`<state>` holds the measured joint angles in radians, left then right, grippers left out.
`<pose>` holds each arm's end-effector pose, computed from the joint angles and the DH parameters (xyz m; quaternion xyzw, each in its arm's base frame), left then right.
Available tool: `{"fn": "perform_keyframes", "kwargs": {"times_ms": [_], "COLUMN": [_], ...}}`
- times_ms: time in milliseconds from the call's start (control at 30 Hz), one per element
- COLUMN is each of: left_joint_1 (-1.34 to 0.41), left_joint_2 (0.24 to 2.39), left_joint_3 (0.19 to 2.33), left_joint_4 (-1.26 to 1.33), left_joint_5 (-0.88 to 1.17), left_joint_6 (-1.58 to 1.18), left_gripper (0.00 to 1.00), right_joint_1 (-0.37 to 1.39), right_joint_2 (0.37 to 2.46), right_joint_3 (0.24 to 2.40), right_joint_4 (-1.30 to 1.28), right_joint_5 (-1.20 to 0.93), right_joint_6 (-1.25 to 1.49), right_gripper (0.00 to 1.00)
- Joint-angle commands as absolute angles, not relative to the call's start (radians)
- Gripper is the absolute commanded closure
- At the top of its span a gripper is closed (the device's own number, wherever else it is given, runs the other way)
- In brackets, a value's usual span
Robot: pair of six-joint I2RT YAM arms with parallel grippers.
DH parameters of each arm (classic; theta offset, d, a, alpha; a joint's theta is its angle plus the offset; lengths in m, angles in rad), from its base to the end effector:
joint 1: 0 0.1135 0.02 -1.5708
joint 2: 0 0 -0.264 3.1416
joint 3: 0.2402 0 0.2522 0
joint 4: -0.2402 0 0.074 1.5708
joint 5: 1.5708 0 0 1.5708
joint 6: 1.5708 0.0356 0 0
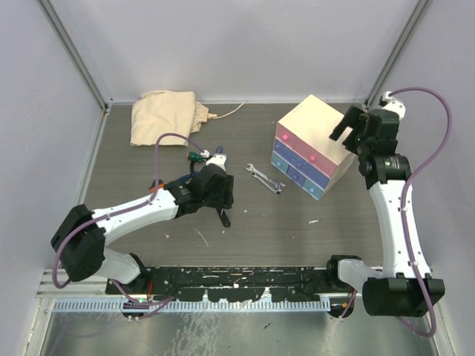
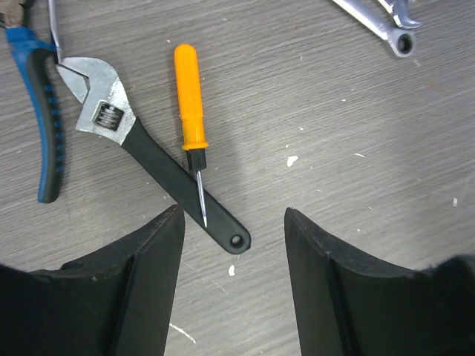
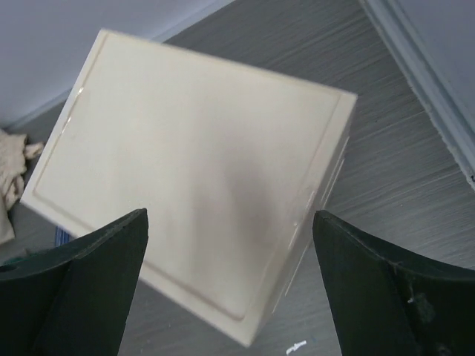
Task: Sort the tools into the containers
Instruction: Open the drawer in the storage box.
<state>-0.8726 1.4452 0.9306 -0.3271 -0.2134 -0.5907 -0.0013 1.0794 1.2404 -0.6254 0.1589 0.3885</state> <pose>0.2000 -0.2266 0.2259 0.0929 0.9251 -0.1628 0.3302 0.2252 -0.0059 0.3959 0.2052 0.8240 0.0345 0.5270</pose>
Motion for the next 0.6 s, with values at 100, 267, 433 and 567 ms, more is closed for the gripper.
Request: {"fn": "perform_keyframes", "kwargs": {"times_ms": [100,267,433,567], "left_joint_1": [-0.877,-0.878,-0.878,-0.878], "left_joint_2": [1.279,1.194,1.176,1.147], "left_joint_3": [0.931,0.907,0.91,0.897], "left_joint_4": [-0.417,-0.448,-0.477,-0.478], "left_joint_5": [-0.255,-0.267,-0.281,-0.296], "left_joint_6": [-0.582,-0.577,-0.56,-0.56], "left_gripper": [0.39,0.37,0.36,0.36], "right_joint_1": [-0.227,-0.306,-0.332,-0.33], "right_joint_2": [1.195,1.271,1.365,1.425], "right_joint_3": [1.288,1.285,1.314,1.339], "right_joint_4": [-0.451,-0.36,-0.305,-0.307], "right_joint_5": [0.073,-0.05,-0.172,-0.255], "right_joint_6": [0.426,0.48,0.472,0.464], "right_gripper": [0.04,0.04,0.04,0.04]}}
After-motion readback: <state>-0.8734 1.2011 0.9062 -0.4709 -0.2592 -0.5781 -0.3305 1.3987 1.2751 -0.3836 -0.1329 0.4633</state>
